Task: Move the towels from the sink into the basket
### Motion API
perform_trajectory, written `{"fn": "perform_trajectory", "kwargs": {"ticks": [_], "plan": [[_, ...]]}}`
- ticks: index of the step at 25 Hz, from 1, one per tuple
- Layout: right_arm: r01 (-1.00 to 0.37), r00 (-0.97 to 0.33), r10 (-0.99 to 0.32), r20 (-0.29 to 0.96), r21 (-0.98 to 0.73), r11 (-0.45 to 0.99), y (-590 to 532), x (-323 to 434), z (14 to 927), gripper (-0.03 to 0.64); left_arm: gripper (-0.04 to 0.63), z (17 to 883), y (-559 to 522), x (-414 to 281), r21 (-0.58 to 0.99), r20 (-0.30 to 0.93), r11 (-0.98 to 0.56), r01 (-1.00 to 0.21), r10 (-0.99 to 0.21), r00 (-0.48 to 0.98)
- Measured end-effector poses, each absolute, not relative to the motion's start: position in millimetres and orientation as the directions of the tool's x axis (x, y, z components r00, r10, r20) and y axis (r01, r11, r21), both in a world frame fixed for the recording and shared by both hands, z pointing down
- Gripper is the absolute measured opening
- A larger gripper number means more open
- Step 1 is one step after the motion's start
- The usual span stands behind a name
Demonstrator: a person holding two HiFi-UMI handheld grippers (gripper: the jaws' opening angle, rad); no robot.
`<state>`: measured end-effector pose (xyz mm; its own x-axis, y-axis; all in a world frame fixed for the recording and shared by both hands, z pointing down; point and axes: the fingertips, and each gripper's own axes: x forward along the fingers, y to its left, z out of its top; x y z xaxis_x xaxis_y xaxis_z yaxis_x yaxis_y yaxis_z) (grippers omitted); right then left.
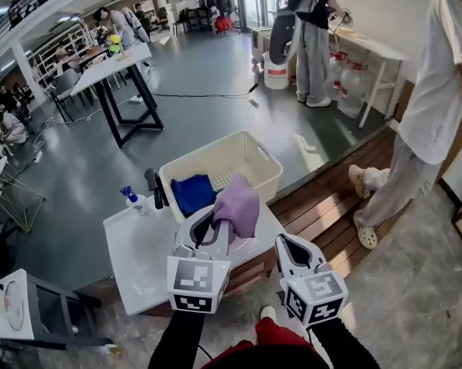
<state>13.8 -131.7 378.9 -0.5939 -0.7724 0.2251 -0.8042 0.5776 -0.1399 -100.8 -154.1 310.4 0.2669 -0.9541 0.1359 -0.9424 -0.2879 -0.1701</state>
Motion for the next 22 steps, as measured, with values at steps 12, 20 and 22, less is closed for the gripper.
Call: {"fn": "perform_trajectory", "kwargs": {"ticks": [12, 20, 22], "plan": [[-0.795, -0.606, -0.778, 0.163, -0.119, 0.595, -198, 28, 345, 0.008, 0.031, 253, -217, -94, -0.254, 0.056, -0.253, -0.934, -0.967, 0.247], [-0.785, -0.62, -0.768, 0.161, -0.125, 0.607, -229, 25, 342, 0.008, 0.031, 235, -252, -101, -0.282, 0.035, -0.225, -0.933, -0.974, 0.224], [-0.785, -0.62, -0.769, 0.159, -0.13, 0.606, -236, 25, 342, 0.008, 0.031, 235, -263, -105, -0.285, 0.038, -0.22, -0.933, -0.975, 0.218]]}}
